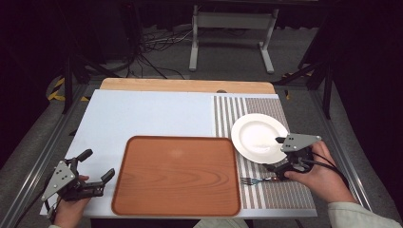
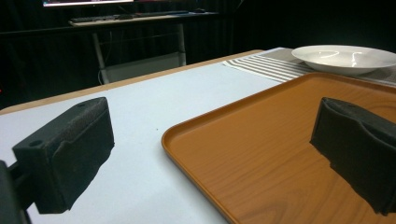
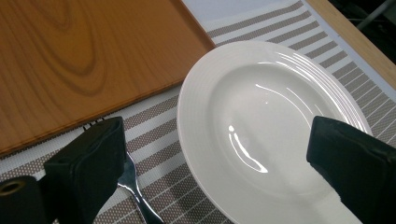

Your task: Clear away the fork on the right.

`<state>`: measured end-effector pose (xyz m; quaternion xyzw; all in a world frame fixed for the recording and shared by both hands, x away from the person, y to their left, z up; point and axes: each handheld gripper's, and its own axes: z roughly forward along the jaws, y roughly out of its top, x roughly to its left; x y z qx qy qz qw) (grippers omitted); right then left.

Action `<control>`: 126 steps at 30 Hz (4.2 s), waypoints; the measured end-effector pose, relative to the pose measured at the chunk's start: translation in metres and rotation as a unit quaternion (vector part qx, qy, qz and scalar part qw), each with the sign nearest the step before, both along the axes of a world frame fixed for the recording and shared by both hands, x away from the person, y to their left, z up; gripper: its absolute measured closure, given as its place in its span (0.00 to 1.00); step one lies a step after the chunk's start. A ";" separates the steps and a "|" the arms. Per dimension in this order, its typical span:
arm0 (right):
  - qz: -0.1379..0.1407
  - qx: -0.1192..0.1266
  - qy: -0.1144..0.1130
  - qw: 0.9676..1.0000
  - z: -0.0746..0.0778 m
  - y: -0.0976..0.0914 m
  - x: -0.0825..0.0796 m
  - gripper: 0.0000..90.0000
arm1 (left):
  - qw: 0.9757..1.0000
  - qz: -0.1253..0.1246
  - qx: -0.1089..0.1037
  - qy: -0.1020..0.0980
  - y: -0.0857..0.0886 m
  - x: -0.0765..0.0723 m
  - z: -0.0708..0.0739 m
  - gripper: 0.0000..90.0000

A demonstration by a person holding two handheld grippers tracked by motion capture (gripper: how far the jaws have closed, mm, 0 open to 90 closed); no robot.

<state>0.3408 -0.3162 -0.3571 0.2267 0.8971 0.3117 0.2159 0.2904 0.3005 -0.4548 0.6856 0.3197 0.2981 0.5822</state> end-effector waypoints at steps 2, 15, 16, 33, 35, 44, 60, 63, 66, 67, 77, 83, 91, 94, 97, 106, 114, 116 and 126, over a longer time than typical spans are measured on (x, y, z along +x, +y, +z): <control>0.005 -0.009 0.010 1.000 -0.001 0.001 0.001 0.07 | 1.000 0.000 0.000 0.000 0.000 0.000 0.000 0.00; 0.060 -0.101 0.073 0.990 -0.010 0.010 0.009 0.16 | 1.000 0.000 0.001 -0.001 0.000 0.000 0.000 0.00; 0.060 -0.101 0.073 0.990 -0.010 0.010 0.009 0.16 | 1.000 0.000 0.000 -0.001 0.000 0.000 0.000 0.00; 0.104 -0.208 0.141 0.962 -0.028 0.015 0.014 0.17 | 1.000 -0.002 0.000 0.000 0.000 0.000 0.000 0.00; 0.107 -0.212 0.154 0.959 -0.030 0.015 0.013 0.20 | 1.000 -0.002 0.000 0.000 0.000 0.000 0.000 0.00; 0.132 -0.239 0.175 0.946 -0.036 0.018 0.011 0.22 | 1.000 -0.004 -0.003 -0.002 0.001 0.000 0.000 0.00; 0.154 -0.305 0.194 0.920 -0.046 0.024 0.013 0.48 | 1.000 -0.005 -0.008 0.000 0.000 0.000 0.001 0.00; 0.156 -0.327 0.202 0.910 -0.048 0.024 0.017 0.59 | 1.000 -0.005 -0.007 0.001 0.000 0.000 0.000 0.00; 0.166 -0.335 0.208 0.904 -0.050 0.025 0.019 0.66 | 1.000 -0.005 -0.007 0.002 0.000 0.000 0.000 0.00; 0.171 -0.339 0.209 0.901 -0.050 0.026 0.019 0.69 | 1.000 -0.004 -0.007 0.002 0.000 0.000 0.000 0.00; 0.206 -0.369 0.209 0.882 -0.056 0.036 0.022 0.86 | 1.000 -0.006 -0.006 0.004 0.001 0.000 0.000 0.00; 0.215 -0.380 0.205 0.876 -0.057 0.038 0.022 0.86 | 1.000 -0.006 -0.007 0.004 0.000 0.001 0.000 0.00; 0.215 -0.376 0.202 0.879 -0.057 0.036 0.021 0.87 | 1.000 -0.004 -0.010 0.005 0.001 0.001 0.000 0.00; 0.210 -0.373 0.207 0.879 -0.056 0.036 0.020 0.87 | 1.000 -0.005 -0.009 0.004 0.001 0.001 0.000 0.00; 0.201 -0.368 0.201 0.885 -0.052 0.034 0.021 0.87 | 1.000 -0.004 -0.010 0.004 0.001 0.001 0.000 0.00; 0.182 -0.343 0.175 0.905 -0.020 0.031 0.019 0.87 | 1.000 -0.003 -0.009 0.003 0.001 0.001 0.000 0.00; 0.162 -0.338 0.152 0.914 -0.002 0.033 0.020 0.87 | 1.000 -0.002 -0.008 0.002 0.002 0.000 0.001 0.00; 0.161 -0.332 0.144 0.918 0.005 0.034 0.021 0.87 | 1.000 -0.002 -0.008 0.003 0.002 0.000 0.001 0.00; 0.109 -0.265 0.154 0.946 0.019 0.040 0.022 0.87 | 1.000 -0.002 -0.007 0.002 0.002 0.000 0.001 0.00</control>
